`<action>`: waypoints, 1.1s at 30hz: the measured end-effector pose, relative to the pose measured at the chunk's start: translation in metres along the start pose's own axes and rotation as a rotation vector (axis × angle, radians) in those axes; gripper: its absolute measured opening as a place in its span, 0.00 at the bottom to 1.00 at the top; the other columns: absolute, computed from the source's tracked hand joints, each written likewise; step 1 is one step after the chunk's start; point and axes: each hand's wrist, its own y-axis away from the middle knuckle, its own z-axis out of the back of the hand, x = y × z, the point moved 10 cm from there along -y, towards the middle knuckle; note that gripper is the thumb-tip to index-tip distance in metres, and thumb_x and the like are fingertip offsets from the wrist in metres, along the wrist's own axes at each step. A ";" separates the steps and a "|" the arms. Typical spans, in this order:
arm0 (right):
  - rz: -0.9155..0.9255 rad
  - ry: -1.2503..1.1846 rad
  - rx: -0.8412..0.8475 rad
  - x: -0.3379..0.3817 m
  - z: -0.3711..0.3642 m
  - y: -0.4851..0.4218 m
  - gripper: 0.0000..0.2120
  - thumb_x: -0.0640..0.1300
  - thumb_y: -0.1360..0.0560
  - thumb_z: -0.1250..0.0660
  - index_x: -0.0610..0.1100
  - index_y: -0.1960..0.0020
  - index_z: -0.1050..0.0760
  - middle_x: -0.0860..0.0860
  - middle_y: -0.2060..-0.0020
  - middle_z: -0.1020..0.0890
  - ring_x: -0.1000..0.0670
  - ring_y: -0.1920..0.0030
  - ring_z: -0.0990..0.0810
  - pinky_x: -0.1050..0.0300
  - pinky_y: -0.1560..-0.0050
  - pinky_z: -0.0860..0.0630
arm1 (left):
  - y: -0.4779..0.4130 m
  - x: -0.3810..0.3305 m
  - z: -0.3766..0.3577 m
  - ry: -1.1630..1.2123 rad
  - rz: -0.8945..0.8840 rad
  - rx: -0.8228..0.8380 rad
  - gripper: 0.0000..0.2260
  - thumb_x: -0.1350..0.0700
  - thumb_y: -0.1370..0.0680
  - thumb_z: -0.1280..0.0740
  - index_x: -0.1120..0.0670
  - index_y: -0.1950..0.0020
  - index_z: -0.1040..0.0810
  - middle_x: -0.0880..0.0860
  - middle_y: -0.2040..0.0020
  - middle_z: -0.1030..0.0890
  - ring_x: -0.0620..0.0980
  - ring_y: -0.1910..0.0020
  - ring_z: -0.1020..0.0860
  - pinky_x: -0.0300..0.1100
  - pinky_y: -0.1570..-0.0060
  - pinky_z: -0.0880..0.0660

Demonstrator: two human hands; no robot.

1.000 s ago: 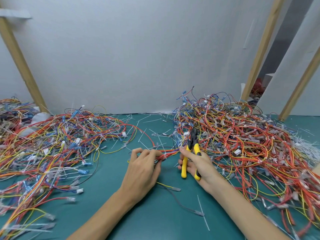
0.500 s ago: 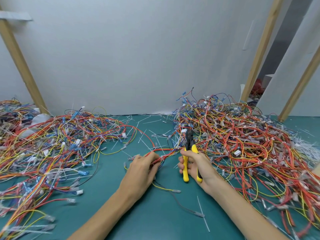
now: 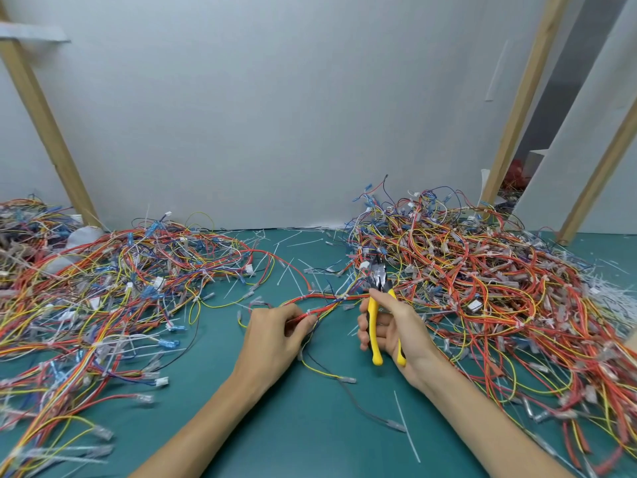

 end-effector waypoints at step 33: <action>-0.081 -0.195 0.059 -0.007 -0.004 -0.006 0.32 0.50 0.35 0.28 0.38 0.34 0.27 0.46 0.67 0.27 0.51 0.71 0.33 0.61 0.74 0.37 | 0.008 0.010 0.036 0.399 0.169 -0.293 0.10 0.51 0.22 0.43 0.50 0.54 0.23 0.44 0.67 0.24 0.49 0.66 0.28 0.43 0.60 0.31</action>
